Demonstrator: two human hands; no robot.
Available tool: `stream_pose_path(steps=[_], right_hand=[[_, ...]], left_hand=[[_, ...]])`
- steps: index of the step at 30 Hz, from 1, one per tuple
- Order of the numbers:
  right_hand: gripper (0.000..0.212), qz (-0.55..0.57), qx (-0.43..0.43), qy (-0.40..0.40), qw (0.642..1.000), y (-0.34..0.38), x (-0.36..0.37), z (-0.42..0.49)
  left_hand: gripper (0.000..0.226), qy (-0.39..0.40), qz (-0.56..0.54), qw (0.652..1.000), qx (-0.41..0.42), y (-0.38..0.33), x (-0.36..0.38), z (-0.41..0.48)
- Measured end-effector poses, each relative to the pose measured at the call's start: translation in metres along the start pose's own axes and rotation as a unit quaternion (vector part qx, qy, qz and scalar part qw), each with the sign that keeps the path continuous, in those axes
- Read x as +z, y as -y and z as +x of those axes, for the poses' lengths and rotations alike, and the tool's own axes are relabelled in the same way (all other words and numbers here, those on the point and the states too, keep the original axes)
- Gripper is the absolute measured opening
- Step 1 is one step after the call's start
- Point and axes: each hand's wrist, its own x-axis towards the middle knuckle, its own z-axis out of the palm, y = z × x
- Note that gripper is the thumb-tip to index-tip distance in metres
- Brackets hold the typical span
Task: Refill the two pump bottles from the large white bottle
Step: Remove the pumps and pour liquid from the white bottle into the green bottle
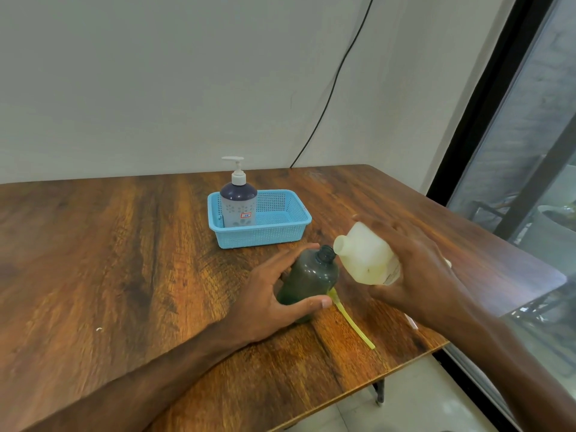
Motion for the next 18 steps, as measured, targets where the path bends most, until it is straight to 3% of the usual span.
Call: stream_pose_path(steps=[18], right_hand=[[0.104, -0.026, 0.0, 0.011, 1.0, 0.0069, -0.0077, 0.0027]], left_hand=[[0.082, 0.005, -0.001, 1.0, 0.0, 0.0023, 0.0001, 0.0002]])
